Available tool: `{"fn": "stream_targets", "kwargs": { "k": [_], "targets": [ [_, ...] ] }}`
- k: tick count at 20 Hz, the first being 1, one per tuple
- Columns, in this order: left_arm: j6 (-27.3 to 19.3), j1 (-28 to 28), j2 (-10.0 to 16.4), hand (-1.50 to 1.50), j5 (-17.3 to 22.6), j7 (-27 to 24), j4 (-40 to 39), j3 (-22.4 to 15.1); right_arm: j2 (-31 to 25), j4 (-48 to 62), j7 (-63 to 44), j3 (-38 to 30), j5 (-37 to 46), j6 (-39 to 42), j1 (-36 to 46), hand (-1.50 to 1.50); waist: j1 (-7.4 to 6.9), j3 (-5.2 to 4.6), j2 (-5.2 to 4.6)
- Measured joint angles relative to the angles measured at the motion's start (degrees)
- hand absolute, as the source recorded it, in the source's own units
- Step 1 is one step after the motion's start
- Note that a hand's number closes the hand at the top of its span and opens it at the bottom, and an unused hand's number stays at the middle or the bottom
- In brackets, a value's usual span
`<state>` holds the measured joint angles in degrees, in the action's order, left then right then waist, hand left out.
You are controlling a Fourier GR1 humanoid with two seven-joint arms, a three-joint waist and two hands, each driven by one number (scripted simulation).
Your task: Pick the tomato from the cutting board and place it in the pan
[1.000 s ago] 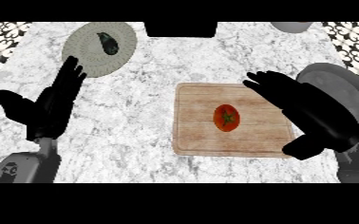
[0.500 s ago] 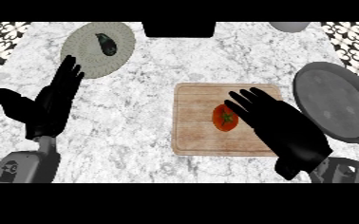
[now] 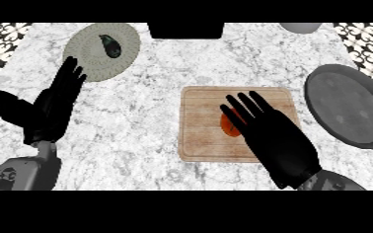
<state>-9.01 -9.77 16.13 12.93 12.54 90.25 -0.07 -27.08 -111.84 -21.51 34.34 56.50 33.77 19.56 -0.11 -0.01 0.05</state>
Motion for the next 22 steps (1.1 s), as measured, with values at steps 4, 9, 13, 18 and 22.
{"fn": "stream_targets", "kwargs": {
  "k": [4,9,13,18,22],
  "targets": [
    [-0.05,-0.24,-1.18,0.0,-1.45,-0.05,-0.29,0.35,4.43,0.83,-0.49,0.8,3.11,1.95,0.09,-1.5,0.01,0.0,-0.01],
    [0.99,-0.46,-1.0,0.0,-1.56,1.65,1.19,1.58,8.28,5.17,-1.17,0.62,7.06,2.81,0.83,-1.5,-0.04,0.0,-0.02],
    [1.88,0.4,-1.72,0.0,-2.02,0.91,0.96,2.16,10.08,9.78,0.14,-0.38,10.16,1.12,1.31,-1.5,-0.08,0.01,-0.04],
    [2.61,1.84,-3.01,0.0,-3.21,0.1,1.38,2.33,11.32,14.58,4.46,-2.76,12.53,-1.76,1.16,-1.5,-0.06,0.01,-0.04],
    [3.6,1.3,-3.01,0.0,-3.3,0.42,1.37,3.38,13.73,18.55,5.58,-3.45,14.94,-1.96,2.11,-1.5,-0.07,0.0,-0.04]
  ]
}}
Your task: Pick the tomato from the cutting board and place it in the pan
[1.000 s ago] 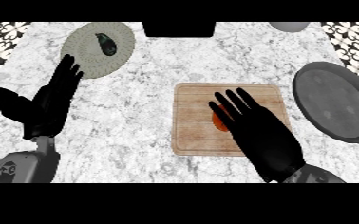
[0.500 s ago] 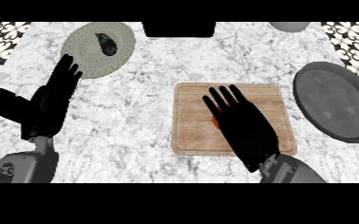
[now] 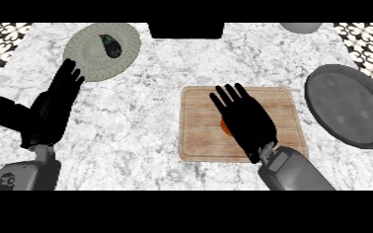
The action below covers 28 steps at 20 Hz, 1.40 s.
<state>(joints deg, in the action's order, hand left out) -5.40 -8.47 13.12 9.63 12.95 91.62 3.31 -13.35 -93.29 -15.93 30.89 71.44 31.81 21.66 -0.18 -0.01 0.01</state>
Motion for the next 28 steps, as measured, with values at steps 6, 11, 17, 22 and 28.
{"fn": "stream_targets", "kwargs": {
  "k": [6,11,17,22,28],
  "targets": [
    [-0.25,-0.18,-1.12,0.0,-1.14,1.93,1.88,-0.19,1.44,7.32,4.6,-2.1,2.44,-5.03,0.47,-1.5,-0.04,0.01,-0.02],
    [0.88,-1.46,-1.71,0.0,-1.44,-0.16,-1.6,1.0,2.94,8.89,6.85,-3.56,3.84,-6.52,-0.7,-1.5,0.09,0.01,-0.02],
    [1.08,-0.79,-2.46,0.0,-2.35,-0.26,-1.0,1.1,6.27,16.89,9.21,-5.61,5.53,-8.14,2.0,1.5,-0.09,0.01,-0.03],
    [1.31,-0.51,-2.93,0.0,-2.69,0.44,-0.04,0.99,7.42,20.58,13.56,-5.27,7.04,-12.38,3.21,1.5,-0.06,-0.08,0.09],
    [1.01,-1.73,-3.84,0.0,-3.71,0.24,-1.5,1.16,9.09,24.44,17.14,-6.92,8.62,-16.96,3.79,1.5,0.04,-0.26,0.37]
  ]
}}
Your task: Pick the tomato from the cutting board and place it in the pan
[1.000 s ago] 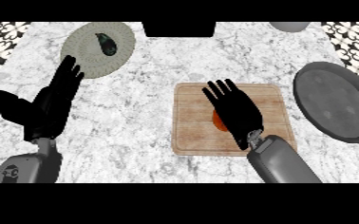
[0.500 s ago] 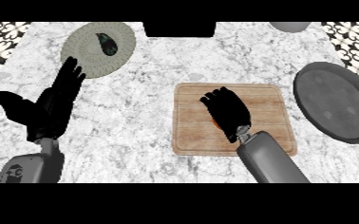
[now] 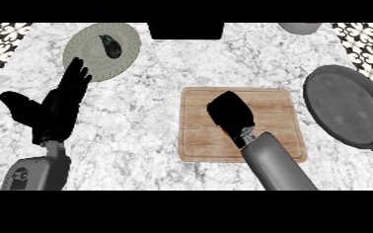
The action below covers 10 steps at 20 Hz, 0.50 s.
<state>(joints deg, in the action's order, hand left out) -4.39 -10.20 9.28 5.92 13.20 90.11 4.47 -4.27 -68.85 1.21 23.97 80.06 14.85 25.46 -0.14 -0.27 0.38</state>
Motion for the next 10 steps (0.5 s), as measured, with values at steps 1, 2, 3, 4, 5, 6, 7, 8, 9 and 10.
{"fn": "stream_targets", "kwargs": {
  "k": [1,2,3,4,5,6,7,8,9,10],
  "targets": [
    [0.08,-0.33,0.19,0.0,0.06,0.12,-0.28,0.39,-0.21,-0.6,0.75,-0.6,-0.27,0.41,0.05,1.5,0.04,0.01,-0.03],
    [0.16,-0.19,0.19,0.0,0.14,0.37,0.11,0.54,-0.1,-0.49,1.36,-1.1,-0.29,0.26,0.18,1.5,0.05,0.01,-0.03],
    [0.43,0.3,0.26,0.0,0.26,0.42,0.63,0.67,0.11,-0.37,1.7,-1.65,-0.33,-0.11,0.24,1.5,0.04,0.01,-0.04],
    [0.84,0.5,0.43,0.0,0.25,0.01,0.41,0.82,0.3,-0.17,2.05,-2.05,-0.28,-0.91,0.1,1.5,0.05,0.0,-0.04],
    [1.12,1.3,0.58,0.0,0.46,0.23,1.28,0.92,-0.35,-2.08,2.52,-2.06,-0.37,-1.62,-1.26,1.5,0.11,0.02,-0.03],
    [0.29,1.18,-0.09,0.0,-0.42,0.42,1.39,0.2,0.04,-3.1,2.25,-1.85,-0.07,-2.69,-1.8,1.5,0.19,0.03,-0.04],
    [0.13,0.93,-0.22,0.0,-0.48,0.57,1.16,0.22,-0.23,-4.72,2.35,-2.09,-0.07,-3.29,-2.09,1.5,0.26,0.07,-0.09],
    [0.46,0.72,0.23,0.0,-0.04,0.73,0.91,0.86,-0.35,-6.54,2.06,-2.54,-0.35,-3.67,-3.05,1.5,0.32,0.11,-0.12],
    [0.31,0.84,0.17,0.0,0.0,0.76,1.0,1.04,-0.93,-9.07,1.66,-3.07,-0.8,-3.48,-4.72,1.5,0.46,0.14,-0.11],
    [0.22,0.71,0.35,0.0,0.22,1.22,1.13,1.41,-1.12,-11.75,0.61,-3.37,-1.14,-2.96,-6.92,1.5,0.71,0.16,-0.06]
  ]
}}
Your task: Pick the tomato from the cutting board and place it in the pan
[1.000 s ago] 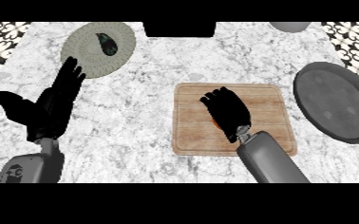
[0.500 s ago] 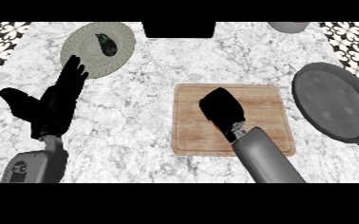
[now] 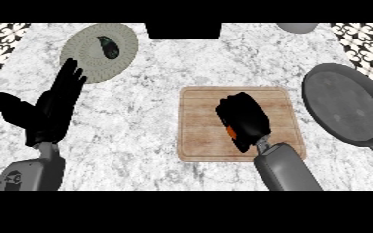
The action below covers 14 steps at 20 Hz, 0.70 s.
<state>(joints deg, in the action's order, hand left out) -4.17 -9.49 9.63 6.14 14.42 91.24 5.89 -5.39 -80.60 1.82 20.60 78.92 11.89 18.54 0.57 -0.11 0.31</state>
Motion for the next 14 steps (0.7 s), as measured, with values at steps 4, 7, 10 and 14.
{"fn": "stream_targets", "kwargs": {
  "k": [4,7,10,14],
  "targets": [
    [-0.2,0.96,0.31,0.0,-0.09,-0.03,0.43,0.58,-1.21,-10.87,-4.61,-2.48,-2.17,3.54,-9.4,1.5,1.24,0.04,0.24],
    [0.14,1.4,0.44,0.0,-0.11,-0.4,0.5,0.6,-3.3,-22.22,-7.14,-3.67,-2.2,4.91,-14.99,1.5,1.53,0.05,0.3],
    [0.01,1.48,0.16,0.0,-0.11,-0.25,0.71,0.47,-4.6,-33.94,-9.38,-4.32,-1.73,6.24,-18.37,1.5,1.55,0.05,0.32],
    [0.51,1.65,0.32,0.0,0.23,0.39,1.95,0.39,-5.35,-47.21,-12.37,-5.99,-2.03,10.98,-19.78,1.5,0.76,0.06,0.15]
  ]
}}
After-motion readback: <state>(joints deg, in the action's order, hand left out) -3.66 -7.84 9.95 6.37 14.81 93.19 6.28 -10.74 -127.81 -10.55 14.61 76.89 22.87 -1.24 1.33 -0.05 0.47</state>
